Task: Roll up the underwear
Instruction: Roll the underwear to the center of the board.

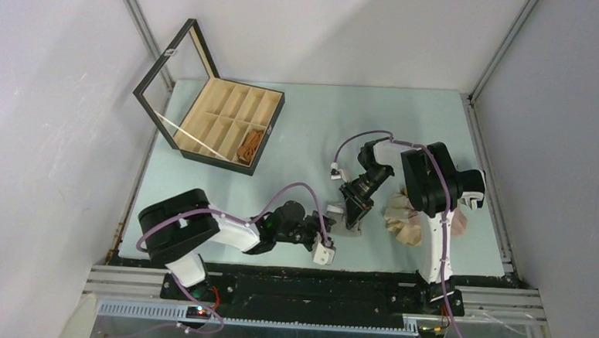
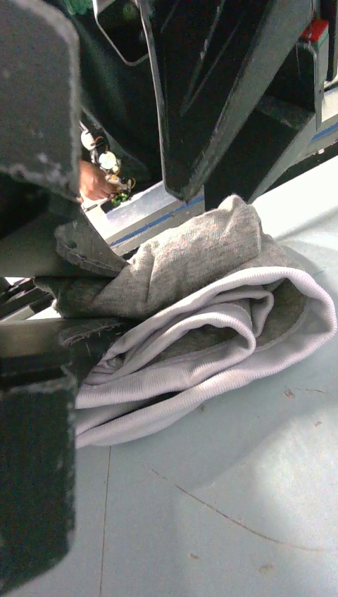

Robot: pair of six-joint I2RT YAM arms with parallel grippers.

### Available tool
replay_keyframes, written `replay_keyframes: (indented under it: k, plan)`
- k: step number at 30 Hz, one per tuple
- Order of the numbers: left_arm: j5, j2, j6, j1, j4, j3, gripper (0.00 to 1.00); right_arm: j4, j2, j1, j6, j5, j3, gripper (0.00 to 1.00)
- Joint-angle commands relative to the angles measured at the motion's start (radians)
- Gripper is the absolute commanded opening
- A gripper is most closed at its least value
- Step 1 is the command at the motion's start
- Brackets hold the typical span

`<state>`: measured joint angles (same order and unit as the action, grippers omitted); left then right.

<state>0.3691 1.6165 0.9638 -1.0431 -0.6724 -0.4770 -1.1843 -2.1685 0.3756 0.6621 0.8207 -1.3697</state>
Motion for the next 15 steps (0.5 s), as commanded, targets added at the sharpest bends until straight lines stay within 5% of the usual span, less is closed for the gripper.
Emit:
replay_keyframes:
  k: [1,8,15]
  plan:
    - [-0.067,0.053,0.06,-0.033,-0.057,-0.015,0.58,0.003,-0.051,-0.003,0.017,-0.158,0.001,0.07]
    - [-0.232,0.207,0.044,-0.06,0.033,-0.099,0.53,-0.009,-0.063,-0.004,0.016,-0.158,-0.009,0.07]
    - [-0.223,0.23,0.003,-0.056,0.214,-0.114,0.05,-0.008,-0.059,-0.01,0.013,-0.153,-0.008,0.08]
